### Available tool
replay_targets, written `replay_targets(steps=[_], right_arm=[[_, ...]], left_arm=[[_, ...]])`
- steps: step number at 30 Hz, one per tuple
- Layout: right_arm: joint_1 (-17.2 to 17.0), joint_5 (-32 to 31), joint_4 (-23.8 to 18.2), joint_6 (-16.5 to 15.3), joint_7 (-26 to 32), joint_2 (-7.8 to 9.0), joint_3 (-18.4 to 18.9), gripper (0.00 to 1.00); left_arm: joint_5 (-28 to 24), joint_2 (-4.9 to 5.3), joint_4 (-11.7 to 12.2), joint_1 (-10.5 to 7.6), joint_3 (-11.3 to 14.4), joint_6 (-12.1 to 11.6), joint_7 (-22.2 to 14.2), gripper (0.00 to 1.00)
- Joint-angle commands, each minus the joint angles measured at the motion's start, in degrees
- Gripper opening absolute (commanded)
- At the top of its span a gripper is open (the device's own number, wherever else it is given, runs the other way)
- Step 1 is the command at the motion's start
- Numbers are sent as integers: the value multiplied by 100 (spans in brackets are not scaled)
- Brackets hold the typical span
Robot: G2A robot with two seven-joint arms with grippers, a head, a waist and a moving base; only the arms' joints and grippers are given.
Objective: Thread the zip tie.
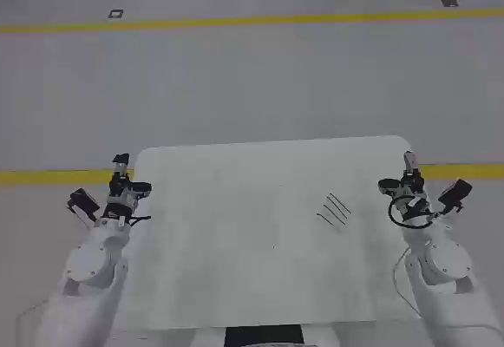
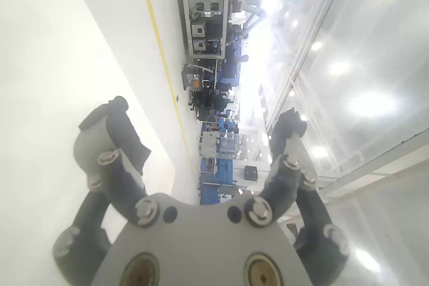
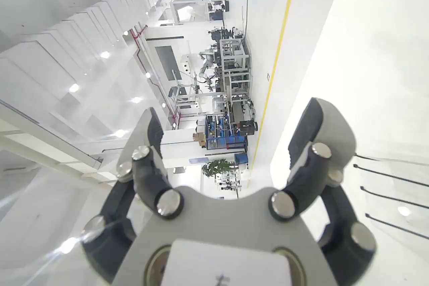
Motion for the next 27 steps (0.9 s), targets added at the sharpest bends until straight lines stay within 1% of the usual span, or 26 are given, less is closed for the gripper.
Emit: replay_targets(steps=[1,2,4,5,7,8,17,19,20,22,25,27], right_arm=[[47,-395,68,-58,394,34,101,100],[70,-477,87,-81,536,46,149,100],[124,-1008,127,-176,1053,100,228,100],[142,-1109,158,-221,1201,113,256,100],[152,-1504,215,-370,1629,153,292,100],[153,-1558,243,-436,1697,159,313,100],[153,-1558,243,-436,1697,159,313,100],[205,-1692,169,-531,1846,173,303,100],[271,-1948,184,-619,2129,202,318,100],[471,-2210,269,-800,2652,250,368,100],[787,-2523,445,-1063,3359,319,424,100],[968,-2529,604,-1198,3687,343,399,100]], left_arm=[[0,0,0,0,0,0,0,100],[0,0,0,0,0,0,0,100],[0,0,0,0,0,0,0,100],[0,0,0,0,0,0,0,100],[0,0,0,0,0,0,0,100],[0,0,0,0,0,0,0,100],[0,0,0,0,0,0,0,100],[0,0,0,0,0,0,0,100],[0,0,0,0,0,0,0,100],[0,0,0,0,0,0,0,100],[0,0,0,0,0,0,0,100],[0,0,0,0,0,0,0,100]])
